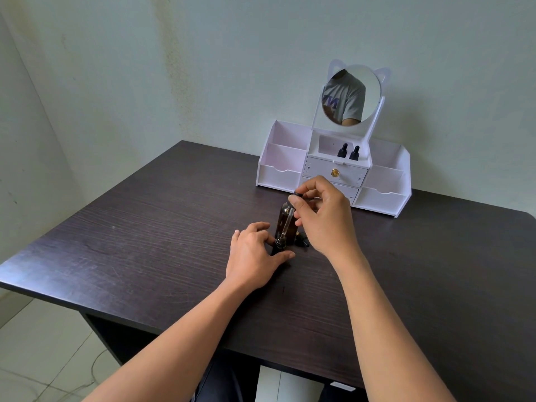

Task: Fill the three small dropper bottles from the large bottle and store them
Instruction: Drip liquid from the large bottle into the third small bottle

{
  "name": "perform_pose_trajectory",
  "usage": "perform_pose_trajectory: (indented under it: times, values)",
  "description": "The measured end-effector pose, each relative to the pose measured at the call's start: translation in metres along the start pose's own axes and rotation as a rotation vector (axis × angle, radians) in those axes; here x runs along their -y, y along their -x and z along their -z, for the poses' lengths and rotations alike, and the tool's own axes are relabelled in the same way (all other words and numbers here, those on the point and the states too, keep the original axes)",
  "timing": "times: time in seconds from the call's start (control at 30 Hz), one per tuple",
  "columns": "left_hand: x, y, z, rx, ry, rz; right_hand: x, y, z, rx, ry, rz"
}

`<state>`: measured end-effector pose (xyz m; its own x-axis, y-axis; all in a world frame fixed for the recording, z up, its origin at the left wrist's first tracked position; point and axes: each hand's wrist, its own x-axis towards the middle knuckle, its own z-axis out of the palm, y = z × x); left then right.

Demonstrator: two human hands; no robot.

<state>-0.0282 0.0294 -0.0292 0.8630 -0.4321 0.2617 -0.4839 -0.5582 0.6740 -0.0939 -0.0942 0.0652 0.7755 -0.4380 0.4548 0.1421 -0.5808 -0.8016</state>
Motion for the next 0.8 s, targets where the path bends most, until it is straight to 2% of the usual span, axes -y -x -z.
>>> perform_pose_trajectory:
  times: [0.8]
  values:
    - [-0.0012,0.0018,0.0016,0.003,0.003,0.009,-0.0029,-0.0008,-0.0012,0.021,0.08,0.03]
